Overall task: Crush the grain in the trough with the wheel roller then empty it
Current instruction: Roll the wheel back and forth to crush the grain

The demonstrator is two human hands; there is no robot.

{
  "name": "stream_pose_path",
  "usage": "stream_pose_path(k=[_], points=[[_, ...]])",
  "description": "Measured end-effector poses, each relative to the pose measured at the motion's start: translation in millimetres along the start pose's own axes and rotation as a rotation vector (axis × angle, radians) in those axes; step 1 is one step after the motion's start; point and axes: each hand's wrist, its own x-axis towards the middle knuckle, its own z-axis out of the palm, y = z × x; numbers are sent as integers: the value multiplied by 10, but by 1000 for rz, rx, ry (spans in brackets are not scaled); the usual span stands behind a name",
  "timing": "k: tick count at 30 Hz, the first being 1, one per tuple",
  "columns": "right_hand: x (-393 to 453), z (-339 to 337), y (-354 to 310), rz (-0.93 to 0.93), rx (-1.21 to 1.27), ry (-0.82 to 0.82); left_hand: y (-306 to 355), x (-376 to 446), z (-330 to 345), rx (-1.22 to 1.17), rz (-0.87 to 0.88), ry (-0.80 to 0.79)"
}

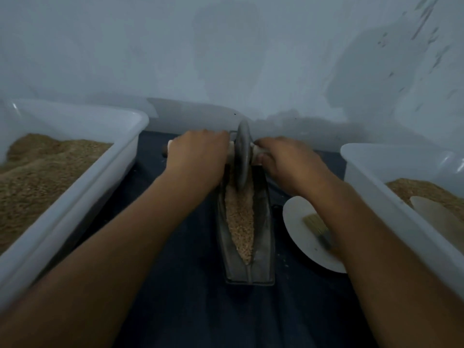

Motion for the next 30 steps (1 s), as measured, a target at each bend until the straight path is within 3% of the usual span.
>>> stream_pose_path(k=[4, 17, 24, 30], points=[[20, 7, 15, -1, 18, 13, -29, -1, -7, 4, 39, -5], [-378, -707, -279, -64, 17, -408, 65, -273, -660, 108, 140, -292], [-283, -588, -250, -68, -8, -341, 9, -220, -593, 43, 124, -317], [-47, -144, -6, -20, -1, -221, -12, -75, -234, -74, 56, -113]])
